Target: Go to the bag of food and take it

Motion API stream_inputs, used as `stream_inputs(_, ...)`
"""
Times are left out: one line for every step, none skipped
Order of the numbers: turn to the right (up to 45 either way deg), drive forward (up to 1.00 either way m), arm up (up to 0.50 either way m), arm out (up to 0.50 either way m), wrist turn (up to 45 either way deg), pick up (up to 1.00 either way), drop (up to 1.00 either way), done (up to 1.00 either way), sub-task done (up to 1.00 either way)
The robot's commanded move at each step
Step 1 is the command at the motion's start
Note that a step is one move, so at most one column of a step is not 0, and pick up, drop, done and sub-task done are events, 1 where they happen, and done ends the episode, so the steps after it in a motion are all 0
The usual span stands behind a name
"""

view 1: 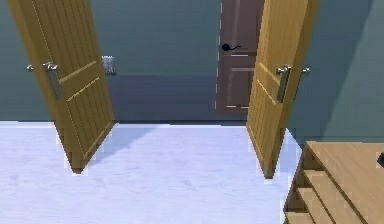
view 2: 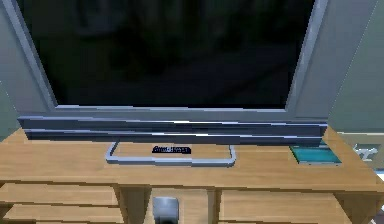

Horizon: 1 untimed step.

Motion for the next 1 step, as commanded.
stream_inputs(0.0,0.00,0.00,0.44,0.0,0.00,0.00,0.00,0.00)
